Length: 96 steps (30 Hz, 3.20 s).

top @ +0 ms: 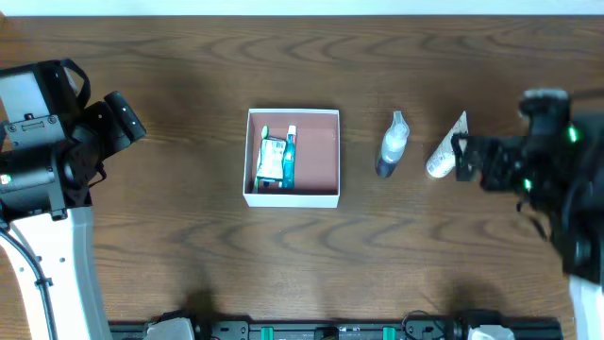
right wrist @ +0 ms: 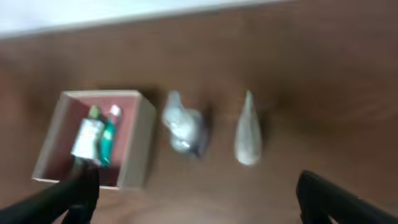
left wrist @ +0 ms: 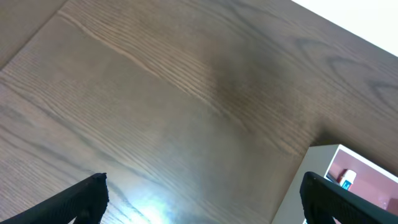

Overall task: Pack container
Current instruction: 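Lift the left arm aside and reach the right gripper to the lotion bottle, then carry the white lotion bottle into the box and release it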

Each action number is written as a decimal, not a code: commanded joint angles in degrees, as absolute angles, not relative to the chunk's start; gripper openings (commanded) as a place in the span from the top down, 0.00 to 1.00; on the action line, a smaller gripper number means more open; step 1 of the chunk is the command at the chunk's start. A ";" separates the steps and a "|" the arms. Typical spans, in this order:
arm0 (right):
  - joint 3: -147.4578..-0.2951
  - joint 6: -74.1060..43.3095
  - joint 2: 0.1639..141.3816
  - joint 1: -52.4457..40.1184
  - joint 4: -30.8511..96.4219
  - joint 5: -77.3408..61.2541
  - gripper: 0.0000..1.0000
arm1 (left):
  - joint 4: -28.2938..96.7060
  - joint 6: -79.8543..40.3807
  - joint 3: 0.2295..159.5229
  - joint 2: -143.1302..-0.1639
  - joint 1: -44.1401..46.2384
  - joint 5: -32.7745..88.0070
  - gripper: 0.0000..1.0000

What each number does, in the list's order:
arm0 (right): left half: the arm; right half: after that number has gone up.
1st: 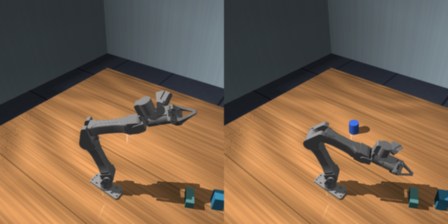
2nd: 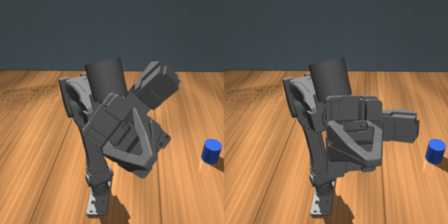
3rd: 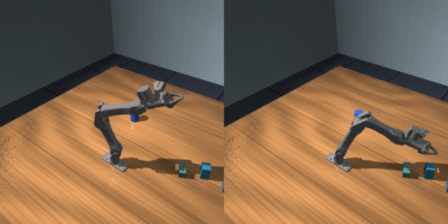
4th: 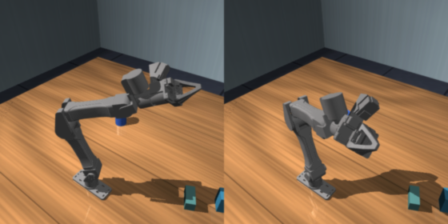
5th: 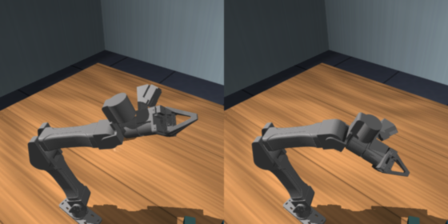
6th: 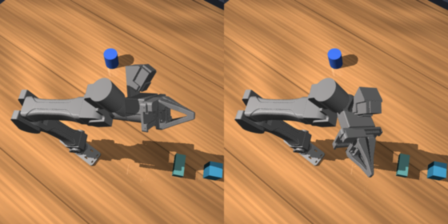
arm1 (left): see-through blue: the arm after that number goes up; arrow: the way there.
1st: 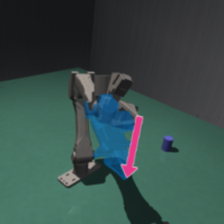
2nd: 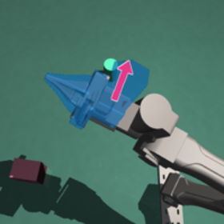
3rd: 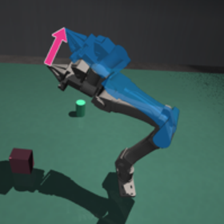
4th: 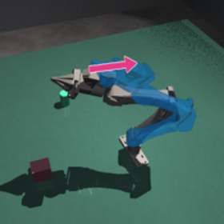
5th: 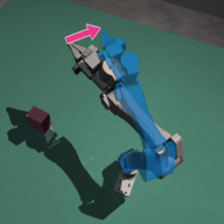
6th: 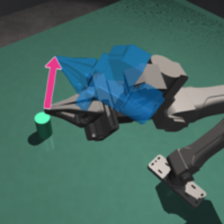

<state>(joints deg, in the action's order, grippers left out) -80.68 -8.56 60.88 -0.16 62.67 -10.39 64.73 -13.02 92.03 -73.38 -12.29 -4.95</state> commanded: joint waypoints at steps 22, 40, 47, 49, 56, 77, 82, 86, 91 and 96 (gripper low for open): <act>-83.88 -7.86 91.66 0.01 60.95 -0.40 0.99 | 64.93 -11.86 92.33 -73.34 -12.58 -5.63 0.02; -90.04 -12.16 64.45 -11.53 72.49 -5.48 0.99 | 64.93 -11.86 92.33 -73.34 -12.58 -5.63 0.02; -91.85 -12.19 64.99 -19.57 65.87 -13.50 0.99 | 64.93 -11.86 92.31 -73.34 -12.58 -5.63 0.02; -91.85 -12.16 67.42 -21.76 62.83 -13.50 0.99 | 64.93 -11.86 92.33 -73.34 -12.58 -5.63 0.02; -91.88 -11.94 82.13 -30.06 52.97 -10.61 0.99 | 64.93 -11.86 92.33 -73.34 -12.58 -5.63 0.02; -91.88 -8.45 102.43 -35.22 44.80 9.67 0.95 | 64.93 -11.86 92.31 -73.34 -12.58 -5.63 0.02; -91.88 -7.33 102.65 -35.92 44.56 9.69 0.59 | 64.93 -11.86 92.33 -73.34 -12.58 -5.63 0.02; -91.90 -6.24 102.59 -35.92 43.38 9.80 0.13 | 64.93 -11.86 92.33 -73.34 -12.58 -5.63 0.02; -93.36 -6.15 100.51 -35.90 43.07 9.91 0.01 | 64.93 -11.86 92.33 -73.34 -12.58 -5.63 0.02; -94.24 -7.46 94.11 -34.94 43.13 10.13 0.01 | 64.93 -11.86 92.33 -73.34 -12.58 -5.63 0.02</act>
